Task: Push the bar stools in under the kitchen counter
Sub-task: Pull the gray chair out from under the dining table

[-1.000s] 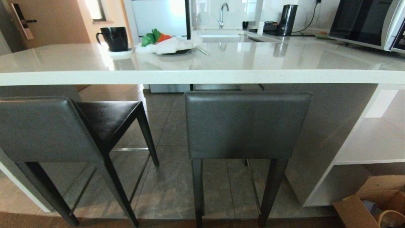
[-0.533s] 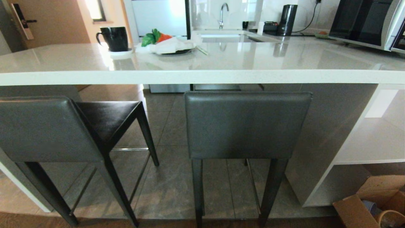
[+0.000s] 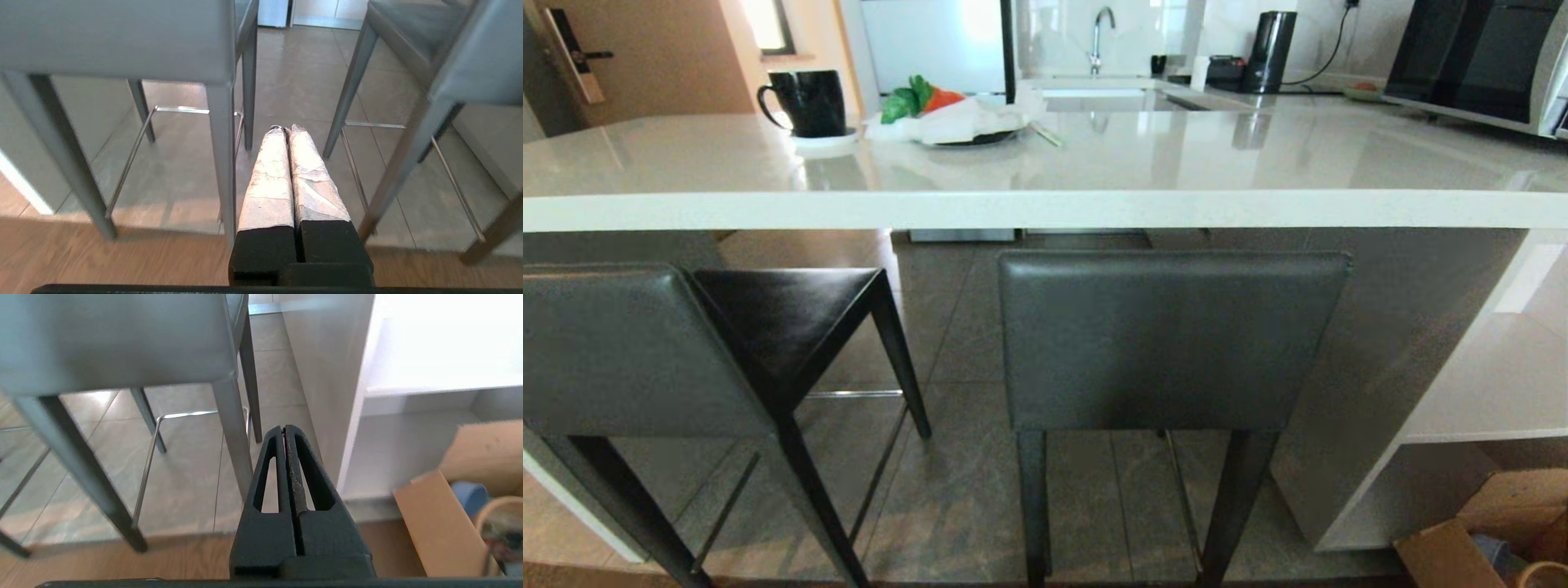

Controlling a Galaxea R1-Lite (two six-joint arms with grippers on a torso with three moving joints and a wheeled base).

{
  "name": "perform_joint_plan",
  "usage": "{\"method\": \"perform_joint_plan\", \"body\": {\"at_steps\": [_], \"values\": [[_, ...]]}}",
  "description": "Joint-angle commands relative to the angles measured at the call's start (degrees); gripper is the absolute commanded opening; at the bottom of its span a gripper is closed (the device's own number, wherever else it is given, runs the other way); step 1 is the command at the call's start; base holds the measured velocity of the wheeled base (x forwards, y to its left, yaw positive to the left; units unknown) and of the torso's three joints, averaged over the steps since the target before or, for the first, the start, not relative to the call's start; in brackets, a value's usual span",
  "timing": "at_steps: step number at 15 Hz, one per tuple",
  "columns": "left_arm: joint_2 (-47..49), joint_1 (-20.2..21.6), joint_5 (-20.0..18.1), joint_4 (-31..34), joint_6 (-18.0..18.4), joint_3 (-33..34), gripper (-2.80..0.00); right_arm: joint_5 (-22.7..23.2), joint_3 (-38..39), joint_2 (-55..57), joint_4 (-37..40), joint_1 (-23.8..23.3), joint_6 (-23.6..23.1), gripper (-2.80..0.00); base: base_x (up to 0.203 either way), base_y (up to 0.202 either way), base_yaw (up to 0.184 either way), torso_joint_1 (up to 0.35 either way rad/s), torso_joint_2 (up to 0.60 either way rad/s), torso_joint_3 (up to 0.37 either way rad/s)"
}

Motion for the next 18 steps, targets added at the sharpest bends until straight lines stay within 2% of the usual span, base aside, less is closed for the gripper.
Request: {"method": "perform_joint_plan", "body": {"at_steps": [1,5,18], "values": [[0.06,0.00,0.01,-0.03,-0.03,0.18,-2.80,-0.02,0.00,0.08,-0.01,0.01,-0.02,-2.80,0.197,0.000,0.005,0.002,0.00,0.002],[0.06,0.00,0.01,-0.03,-0.03,0.18,-2.80,-0.02,0.00,0.08,-0.01,0.01,-0.02,-2.80,0.174,0.000,0.003,0.003,0.00,0.002],[0.06,0.00,0.10,-0.03,-0.03,0.18,-2.80,-0.02,0.00,0.08,-0.01,0.01,-0.02,-2.80,0.000,0.000,0.000,0.000,0.00,0.000]]}}
